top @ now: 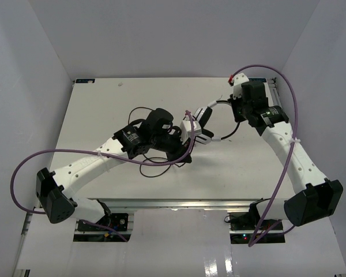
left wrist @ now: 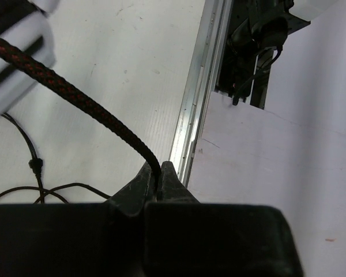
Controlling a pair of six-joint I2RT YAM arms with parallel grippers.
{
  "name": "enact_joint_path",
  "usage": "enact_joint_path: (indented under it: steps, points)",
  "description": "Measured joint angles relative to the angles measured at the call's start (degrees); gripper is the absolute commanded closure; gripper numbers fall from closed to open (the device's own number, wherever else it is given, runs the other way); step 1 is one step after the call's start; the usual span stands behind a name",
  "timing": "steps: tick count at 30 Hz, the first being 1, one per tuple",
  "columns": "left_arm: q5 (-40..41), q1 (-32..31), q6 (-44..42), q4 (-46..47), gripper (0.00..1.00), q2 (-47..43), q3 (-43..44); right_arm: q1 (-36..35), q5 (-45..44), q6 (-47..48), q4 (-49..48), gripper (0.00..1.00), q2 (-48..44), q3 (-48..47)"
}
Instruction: Wrap the headphones
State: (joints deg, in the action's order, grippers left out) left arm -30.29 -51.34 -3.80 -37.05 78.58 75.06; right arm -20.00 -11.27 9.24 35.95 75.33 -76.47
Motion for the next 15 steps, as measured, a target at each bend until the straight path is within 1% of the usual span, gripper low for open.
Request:
enact_joint_path:
  steps: [5, 8, 11, 15]
  points:
    - [-0.8, -0.3, 1.8, 3.7, 1.0, -1.0, -5.2, 5.2, 3.8, -5.4, 0.0, 0.92, 0.3, -3.8]
    - [-0.5, -0.3, 2.4, 6.6, 1.0, -1.1, -9.4, 7.8, 9.4, -8.9, -0.1, 0.92, 0.1, -4.9]
    - [0.0, -0.3, 2.8, 8.8, 1.0, -1.1, -12.3, 10.2, 16.7, -11.3, 0.0, 0.92, -0.2, -5.3]
    - [1.4, -0.3, 2.8, 11.3, 1.0, -1.0, -12.5, 12.4, 24.6, -12.7, 0.0, 0.92, -0.8, -5.4]
